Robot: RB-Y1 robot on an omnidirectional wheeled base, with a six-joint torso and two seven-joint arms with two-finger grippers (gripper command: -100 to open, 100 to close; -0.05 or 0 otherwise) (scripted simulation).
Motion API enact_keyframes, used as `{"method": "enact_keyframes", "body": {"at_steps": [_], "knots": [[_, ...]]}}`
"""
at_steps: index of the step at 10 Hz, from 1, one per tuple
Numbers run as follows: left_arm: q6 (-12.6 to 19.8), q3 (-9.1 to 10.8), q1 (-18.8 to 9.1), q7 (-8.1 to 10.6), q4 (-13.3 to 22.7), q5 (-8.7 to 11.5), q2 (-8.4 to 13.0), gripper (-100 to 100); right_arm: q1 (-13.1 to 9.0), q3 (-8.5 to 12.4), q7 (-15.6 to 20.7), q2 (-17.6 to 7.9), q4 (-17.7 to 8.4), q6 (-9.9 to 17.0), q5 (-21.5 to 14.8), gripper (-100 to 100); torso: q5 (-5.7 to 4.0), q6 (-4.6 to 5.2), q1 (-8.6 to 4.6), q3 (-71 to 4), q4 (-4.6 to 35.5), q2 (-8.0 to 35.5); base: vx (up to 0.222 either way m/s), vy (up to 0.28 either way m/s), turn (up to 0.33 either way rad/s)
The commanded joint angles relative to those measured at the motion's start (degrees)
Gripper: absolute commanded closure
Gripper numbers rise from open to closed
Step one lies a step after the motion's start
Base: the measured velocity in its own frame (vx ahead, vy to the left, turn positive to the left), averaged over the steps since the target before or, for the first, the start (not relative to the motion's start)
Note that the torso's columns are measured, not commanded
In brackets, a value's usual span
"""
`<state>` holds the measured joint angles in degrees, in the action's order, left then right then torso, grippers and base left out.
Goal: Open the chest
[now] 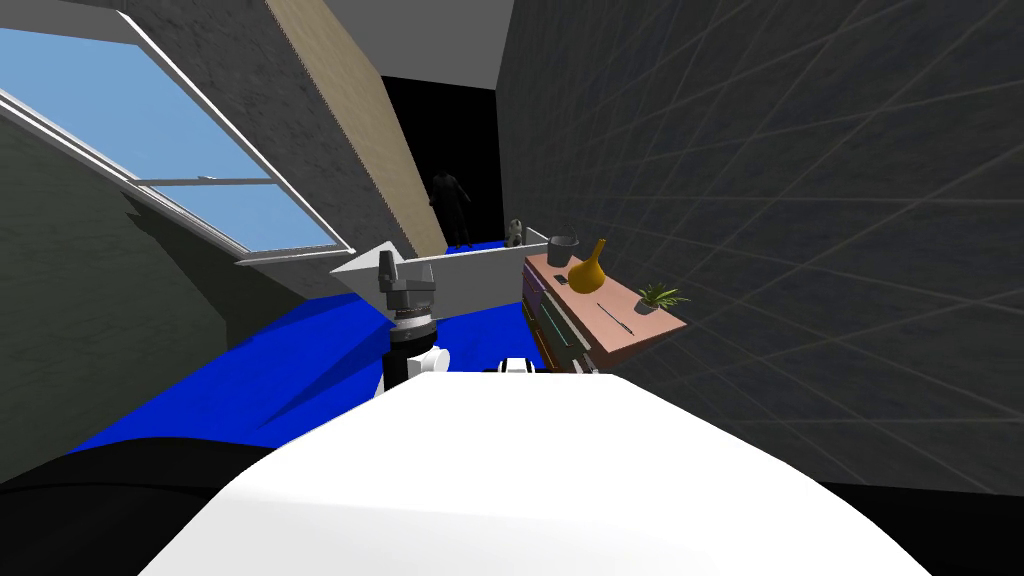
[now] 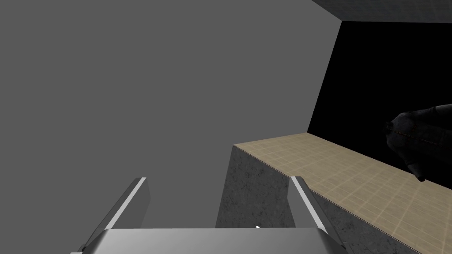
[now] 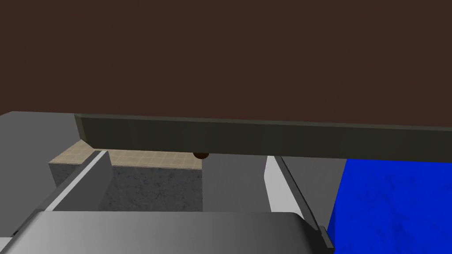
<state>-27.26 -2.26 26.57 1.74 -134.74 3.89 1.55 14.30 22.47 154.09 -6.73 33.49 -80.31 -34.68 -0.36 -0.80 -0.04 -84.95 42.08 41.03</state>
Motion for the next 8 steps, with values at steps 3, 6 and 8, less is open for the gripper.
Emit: {"method": "enact_keyframes", "body": {"at_steps": [3,6,8], "knots": [[0.0,0.0,0.0,0.0,0.0,0.0,0.0,0,-1.7,-0.1,6.0,1.1,-2.3,-0.6,-0.6,-100,0.31,0.69,0.03,0.1,0.1,0.8,0.03,-0.002,0.043],[0.0,0.0,0.0,0.0,0.0,0.0,0.0,0,-2.3,0.2,11.1,2.2,-3.7,-1.5,-0.9,-100,0.36,0.8,0.03,0.5,0.3,1.5,0.007,0.0,0.006],[0.0,0.0,0.0,0.0,0.0,0.0,0.0,0,-2.5,0.2,13.9,2.6,-4.1,-1.8,-0.9,-100,0.35,0.8,0.0,0.4,0.2,1.3,-0.007,-0.008,0.024]]}}
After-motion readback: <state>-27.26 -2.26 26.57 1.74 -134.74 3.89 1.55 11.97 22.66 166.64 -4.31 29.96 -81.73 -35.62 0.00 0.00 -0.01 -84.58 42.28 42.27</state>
